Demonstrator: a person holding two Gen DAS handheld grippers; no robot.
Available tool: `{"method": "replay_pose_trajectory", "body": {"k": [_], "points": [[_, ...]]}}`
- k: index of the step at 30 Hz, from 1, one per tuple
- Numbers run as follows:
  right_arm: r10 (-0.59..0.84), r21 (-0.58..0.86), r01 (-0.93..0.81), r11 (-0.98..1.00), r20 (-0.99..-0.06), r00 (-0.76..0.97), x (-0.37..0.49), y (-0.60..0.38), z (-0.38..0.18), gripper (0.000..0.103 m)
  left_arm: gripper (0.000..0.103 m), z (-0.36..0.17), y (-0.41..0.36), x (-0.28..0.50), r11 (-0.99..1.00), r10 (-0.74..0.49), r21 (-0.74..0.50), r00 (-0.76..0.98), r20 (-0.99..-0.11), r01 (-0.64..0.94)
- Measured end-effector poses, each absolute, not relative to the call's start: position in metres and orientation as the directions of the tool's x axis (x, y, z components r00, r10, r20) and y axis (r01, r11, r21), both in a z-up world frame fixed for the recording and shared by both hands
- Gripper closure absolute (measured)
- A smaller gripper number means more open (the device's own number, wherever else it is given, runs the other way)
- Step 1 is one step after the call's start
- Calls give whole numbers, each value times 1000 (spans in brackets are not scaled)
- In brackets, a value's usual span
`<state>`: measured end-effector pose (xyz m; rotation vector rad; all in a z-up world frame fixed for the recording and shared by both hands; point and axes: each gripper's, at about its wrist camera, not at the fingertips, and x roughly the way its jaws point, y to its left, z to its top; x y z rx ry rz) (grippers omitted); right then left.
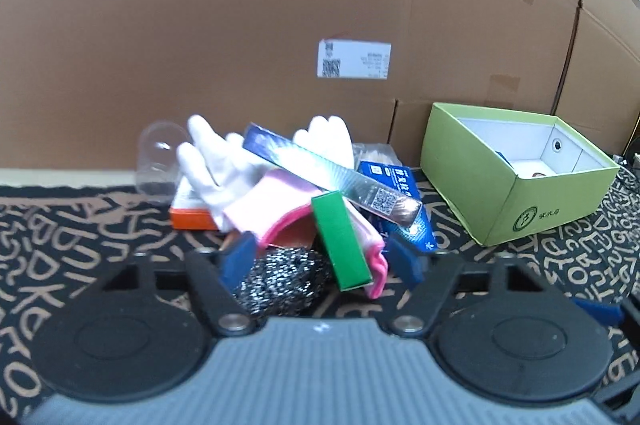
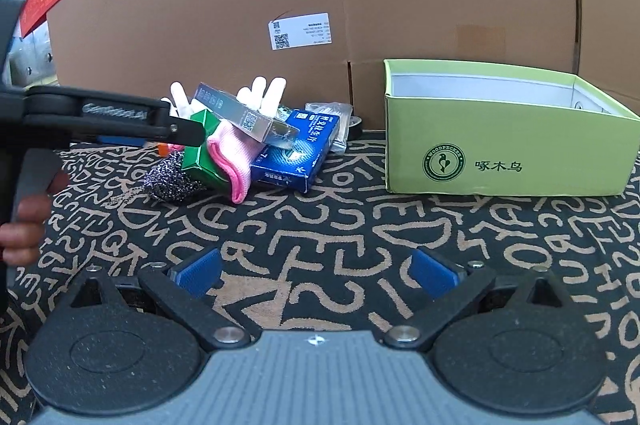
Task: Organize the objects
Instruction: 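Move both tools back to the pile of items, then grasp the green box with the right tool while the left tool grasps the steel wool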
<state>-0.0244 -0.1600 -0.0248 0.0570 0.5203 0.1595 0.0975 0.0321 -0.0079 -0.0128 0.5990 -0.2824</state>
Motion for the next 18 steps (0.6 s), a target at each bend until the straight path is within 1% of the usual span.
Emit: {"method": "replay_pose_trajectory", "body": {"k": [2,3,4,8,11,13,15,16,17,18], "points": [[167,101,-135,986,-498,851,-22,-160,-26,0,51,-12,31,105,956,-285,-113,771,-570,270],[171,106,-136,985,-502,848,-21,-159,-26,0,59,-13,30,109,952,-297,-120,761,-578,281],[177,111,-139,984,-504,845,-20,-158,-26,0,79,-16,30,111,947,-311,-127,748,-586,294],[214,122,-177,977,-497,841,-19,-151,-24,0,85,-17,36,100,933,-351,-155,725,-593,325],[236,114,-206,972,-500,833,-16,-144,-24,0,84,-19,42,86,902,-418,-192,672,-611,386],[243,111,-217,970,-504,829,-14,-140,-24,0,83,-22,44,74,881,-446,-180,643,-623,437],[251,110,-227,968,-509,823,-12,-137,-24,0,71,-21,51,63,885,-436,-162,657,-615,436],[254,110,-231,967,-510,822,-12,-136,-24,0,58,-20,56,60,894,-420,-149,678,-603,422],[259,111,-235,966,-510,821,-11,-135,-24,0,52,-19,62,58,906,-400,-137,704,-587,401],[265,113,-242,964,-509,819,-10,-133,-23,0,52,-18,68,59,916,-380,-128,725,-575,379]]}}
